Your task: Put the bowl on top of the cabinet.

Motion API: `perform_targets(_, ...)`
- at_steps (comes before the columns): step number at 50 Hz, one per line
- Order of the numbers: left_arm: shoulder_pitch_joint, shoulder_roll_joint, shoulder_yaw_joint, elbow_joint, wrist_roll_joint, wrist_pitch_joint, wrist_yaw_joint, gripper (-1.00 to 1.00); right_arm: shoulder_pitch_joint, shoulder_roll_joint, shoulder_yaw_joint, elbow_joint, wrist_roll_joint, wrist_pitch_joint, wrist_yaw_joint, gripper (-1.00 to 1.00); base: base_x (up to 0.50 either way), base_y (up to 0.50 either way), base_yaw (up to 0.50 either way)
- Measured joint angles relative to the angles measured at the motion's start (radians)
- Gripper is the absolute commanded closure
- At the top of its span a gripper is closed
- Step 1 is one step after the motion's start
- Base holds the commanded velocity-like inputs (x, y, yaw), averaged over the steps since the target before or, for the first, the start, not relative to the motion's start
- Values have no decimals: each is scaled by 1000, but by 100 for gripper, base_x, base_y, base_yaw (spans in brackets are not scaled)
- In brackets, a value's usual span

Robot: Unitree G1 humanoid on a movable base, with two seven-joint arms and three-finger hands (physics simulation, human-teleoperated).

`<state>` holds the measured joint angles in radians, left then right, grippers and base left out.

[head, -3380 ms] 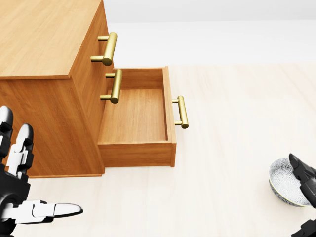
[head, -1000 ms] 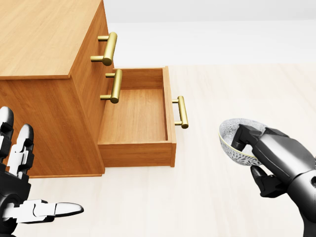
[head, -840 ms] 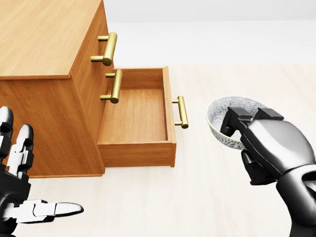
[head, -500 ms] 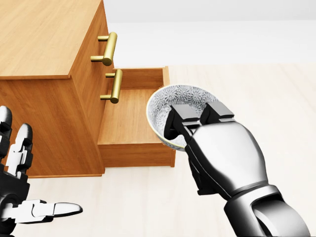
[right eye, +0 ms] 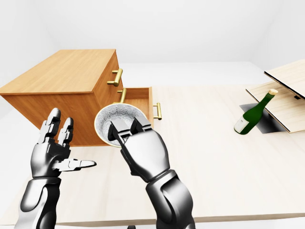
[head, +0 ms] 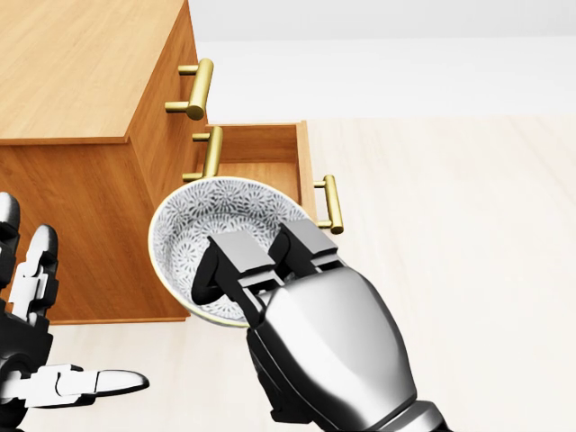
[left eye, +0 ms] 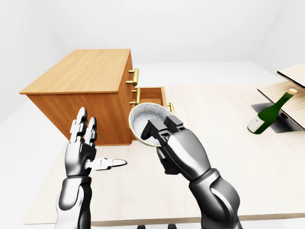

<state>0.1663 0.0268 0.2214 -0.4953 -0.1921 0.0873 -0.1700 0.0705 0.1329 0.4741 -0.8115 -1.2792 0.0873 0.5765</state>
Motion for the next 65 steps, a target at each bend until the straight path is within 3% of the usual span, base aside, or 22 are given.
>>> perform_targets(5, -1, 1, 1, 1, -1, 0, 0, -100, -5, 3, 11, -6, -14, 0, 14, 100, 0, 0, 0)
perform_targets(10, -2, 1, 3, 0, -2, 0, -1, -100, -56, 25, -6, -9, -94, 0, 102, 100, 0, 0, 0)
perform_targets(23, -4, 2, 4, 3, -3, 0, 0, -100, -333, 123, -164, 39, -388, 0, 122, 100, 0, 0, 0)
perform_targets(37, -7, 2, 5, 8, -2, 0, 2, -100, -653, 80, -326, 151, -550, 0, 122, 100, 0, 0, 0)
perform_targets(50, -10, 4, 3, 15, -1, 0, 4, -100, -912, 3, -401, 365, -518, 0, 122, 100, 0, 0, 0)
perform_targets(65, 3, -1, -9, 6, 9, 0, 2, -100, -1292, -142, -450, 867, -192, 0, 122, 100, 0, 0, 0)
